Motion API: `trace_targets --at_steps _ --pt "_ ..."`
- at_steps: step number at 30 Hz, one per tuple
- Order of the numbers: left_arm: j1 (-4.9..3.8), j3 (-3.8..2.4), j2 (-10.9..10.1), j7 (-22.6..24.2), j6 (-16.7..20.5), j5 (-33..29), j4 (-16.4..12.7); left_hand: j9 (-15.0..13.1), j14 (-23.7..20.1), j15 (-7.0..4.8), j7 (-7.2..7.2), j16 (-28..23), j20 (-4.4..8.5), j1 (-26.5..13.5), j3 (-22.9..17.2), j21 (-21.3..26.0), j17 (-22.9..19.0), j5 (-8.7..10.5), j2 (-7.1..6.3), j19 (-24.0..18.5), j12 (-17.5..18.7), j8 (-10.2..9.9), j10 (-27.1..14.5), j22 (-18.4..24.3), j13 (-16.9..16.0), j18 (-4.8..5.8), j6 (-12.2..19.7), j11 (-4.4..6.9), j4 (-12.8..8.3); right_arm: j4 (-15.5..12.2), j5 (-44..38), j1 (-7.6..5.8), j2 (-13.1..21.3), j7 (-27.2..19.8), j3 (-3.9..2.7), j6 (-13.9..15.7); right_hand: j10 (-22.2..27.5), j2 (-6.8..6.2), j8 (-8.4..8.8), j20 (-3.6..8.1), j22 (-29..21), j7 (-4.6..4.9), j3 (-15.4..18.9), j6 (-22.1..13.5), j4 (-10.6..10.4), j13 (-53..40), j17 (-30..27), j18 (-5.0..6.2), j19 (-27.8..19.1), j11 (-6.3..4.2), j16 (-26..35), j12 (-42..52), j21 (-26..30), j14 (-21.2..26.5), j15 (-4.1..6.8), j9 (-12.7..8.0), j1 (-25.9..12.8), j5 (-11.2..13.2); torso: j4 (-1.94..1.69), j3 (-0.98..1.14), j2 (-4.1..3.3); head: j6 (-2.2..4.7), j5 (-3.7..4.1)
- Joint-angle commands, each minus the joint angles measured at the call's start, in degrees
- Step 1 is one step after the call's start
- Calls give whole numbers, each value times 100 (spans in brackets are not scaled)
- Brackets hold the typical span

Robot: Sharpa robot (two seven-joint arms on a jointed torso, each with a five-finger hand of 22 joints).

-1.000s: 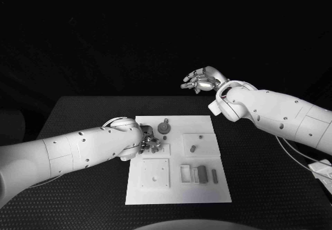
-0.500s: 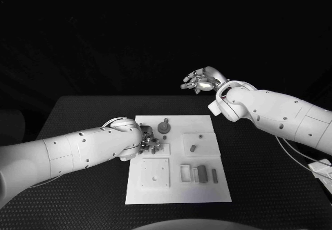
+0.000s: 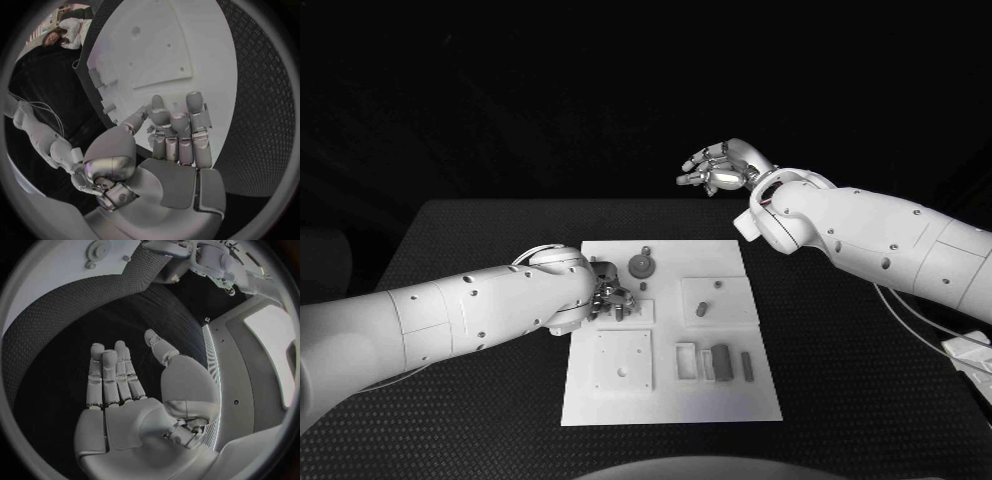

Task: Assemble the parts on the task board

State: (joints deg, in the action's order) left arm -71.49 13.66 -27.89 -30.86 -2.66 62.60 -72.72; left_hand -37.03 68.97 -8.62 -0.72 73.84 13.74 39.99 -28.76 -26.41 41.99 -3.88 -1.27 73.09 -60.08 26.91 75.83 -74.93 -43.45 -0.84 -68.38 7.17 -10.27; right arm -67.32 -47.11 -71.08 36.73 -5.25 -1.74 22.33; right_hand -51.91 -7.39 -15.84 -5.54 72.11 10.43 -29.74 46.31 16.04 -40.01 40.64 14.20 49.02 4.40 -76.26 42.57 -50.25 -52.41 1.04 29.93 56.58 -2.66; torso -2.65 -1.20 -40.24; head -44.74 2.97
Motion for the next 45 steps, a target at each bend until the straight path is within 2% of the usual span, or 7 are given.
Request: trace_targets --at_steps 1,10,21,25,29,34,45 --pt "0 -3 -8 83 94 5 5 3 -34 -9 0 32 30 -129 91 27 -15 102 -88 -1 -26 20 22 -111 8 -98 41 -17 40 5 -46 5 -2 -34 -3 -65 8 13 13 -25 -4 36 34 -14 -13 8 -7 80 -4 29 21 27 35 -8 24 -10 -39 -21 -1 -3 1 3 7" --pt "0 -5 -35 112 190 2 21 -14 -67 -31 -9 64 48 -508 444 64 -39 110 -284 -30 -40 35 -4 -104 -3 -119 74 -8 98 8 -46 12 5 -33 -3 -67 10 12 13 -25 -4 37 37 -16 -12 14 -8 80 -5 30 21 29 36 -7 24 -10 -42 -21 0 1 -2 9 16" --pt "-5 -45 -191 226 189 -183 -81 -30 -102 -74 -25 94 77 -667 722 105 -70 108 -221 -40 -55 48 -35 -96 -22 -146 108 9 -91 3 -46 17 20 -34 -3 -76 12 11 15 -26 -4 38 40 -19 -11 21 -9 80 -6 30 22 32 37 -6 23 -11 -45 -21 0 1 3 29 10" --pt "-15 -474 -363 147 -91 -497 -196 -2 -252 -79 61 19 30 -416 697 200 -134 -39 129 -153 19 -21 -201 -76 1 -84 264 -72 -368 12 -42 18 50 -33 -3 -49 13 12 15 -26 -4 38 40 -20 -10 24 -9 80 -6 30 22 32 38 -5 23 -11 -45 -21 -4 10 11 82 3" --pt "-213 -616 -490 157 -49 -570 -194 9 -329 -61 95 -6 18 -414 740 252 -158 -56 176 -207 45 -50 -279 -65 10 -62 337 -111 -431 9 -40 18 65 -28 -3 -50 13 11 15 -26 -4 38 40 -20 -10 24 -10 80 -6 31 22 33 38 -5 23 -11 -45 -21 -14 6 13 120 11" --pt "-488 -622 -457 155 -66 -627 278 175 -643 7 400 -217 -54 -337 739 488 -299 -194 167 -479 254 -442 -610 21 134 21 1104 -403 -575 7 -40 18 72 -23 -3 -55 17 8 17 -26 -4 39 41 -24 -6 30 -10 80 -8 31 22 34 39 -4 22 -12 -43 -21 -5 5 2 166 2" --pt "-566 -622 -101 358 -244 -494 1557 199 -898 198 600 -398 -163 -57 704 754 -509 -394 139 -703 438 -551 -884 124 309 84 1530 -598 -618 32 -40 18 72 -29 -3 -54 19 10 18 -25 -4 40 41 -27 -5 36 -11 80 -8 32 22 36 40 -3 22 -13 -42 -21 -10 -3 -4 232 -7"
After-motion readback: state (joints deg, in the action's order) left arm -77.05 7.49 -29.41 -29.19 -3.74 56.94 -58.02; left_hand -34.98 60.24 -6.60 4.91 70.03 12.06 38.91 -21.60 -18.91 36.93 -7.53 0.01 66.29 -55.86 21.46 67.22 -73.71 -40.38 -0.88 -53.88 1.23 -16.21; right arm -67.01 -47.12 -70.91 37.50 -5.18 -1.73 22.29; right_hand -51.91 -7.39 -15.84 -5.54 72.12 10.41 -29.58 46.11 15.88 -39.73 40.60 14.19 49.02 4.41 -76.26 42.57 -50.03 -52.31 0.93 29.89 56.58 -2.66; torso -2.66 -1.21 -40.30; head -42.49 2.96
